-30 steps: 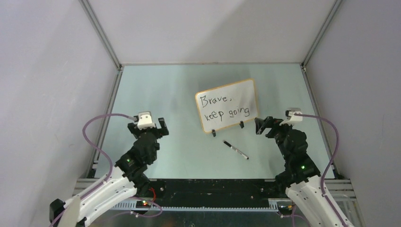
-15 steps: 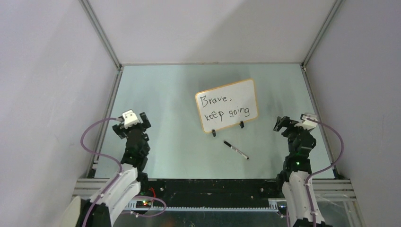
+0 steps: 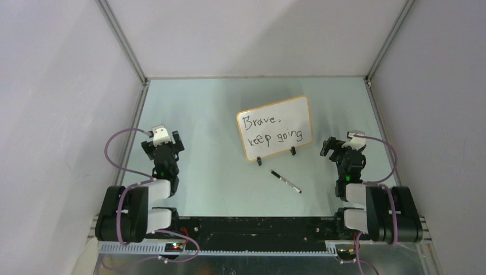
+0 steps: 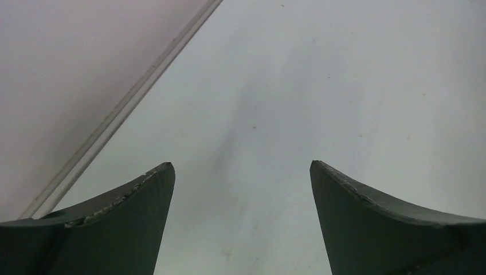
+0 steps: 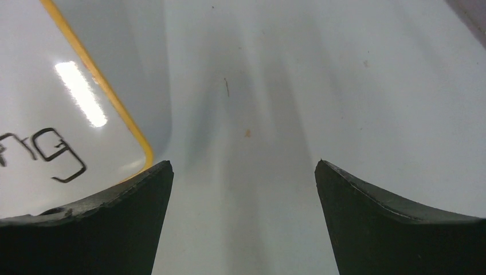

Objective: Write a sentence on the whiteboard
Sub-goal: Reset both arms

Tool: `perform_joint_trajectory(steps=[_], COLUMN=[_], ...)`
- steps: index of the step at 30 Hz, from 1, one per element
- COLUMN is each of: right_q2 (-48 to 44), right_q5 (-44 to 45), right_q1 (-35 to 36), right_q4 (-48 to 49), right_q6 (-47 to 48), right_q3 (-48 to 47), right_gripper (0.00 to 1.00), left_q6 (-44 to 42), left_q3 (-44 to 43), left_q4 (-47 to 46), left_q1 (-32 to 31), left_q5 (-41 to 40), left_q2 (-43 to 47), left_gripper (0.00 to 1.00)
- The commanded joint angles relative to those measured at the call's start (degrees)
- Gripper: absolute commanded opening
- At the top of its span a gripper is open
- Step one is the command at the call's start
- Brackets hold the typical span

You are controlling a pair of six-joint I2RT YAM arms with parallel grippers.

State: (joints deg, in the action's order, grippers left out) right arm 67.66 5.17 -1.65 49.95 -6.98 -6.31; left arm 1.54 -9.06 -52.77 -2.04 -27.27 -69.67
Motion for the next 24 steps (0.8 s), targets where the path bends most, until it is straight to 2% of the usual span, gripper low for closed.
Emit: perform_joint_trajectory(steps=[1, 3, 6, 24], right_q2=[9.9, 8.9, 9.7, 10.0], right_q5=[2.5, 2.9, 3.9, 4.5], right_q1=[0.3, 1.3, 1.5, 1.5], right_q4=[18.0, 10.4, 6.8, 7.3], right_q6=[1.8, 2.3, 2.6, 2.9], right_q3=[-1.4, -4.0, -7.2, -7.1], right_gripper=[0.97, 0.98, 0.99, 0.99], left_q6=[0.1, 0.1, 0.2, -0.1], left_q3=[-2.8, -2.8, -2.6, -2.7], left_q4=[-5.7, -5.1, -5.6, -5.9], left_q1=[1.1, 1.2, 1.2, 1.5], left_q5=[5.3, 5.2, 5.2, 6.7], left_q2=[-1.3, -1.1, -1.1, -1.7], left_gripper=[0.96, 0.99, 0.99, 0.99])
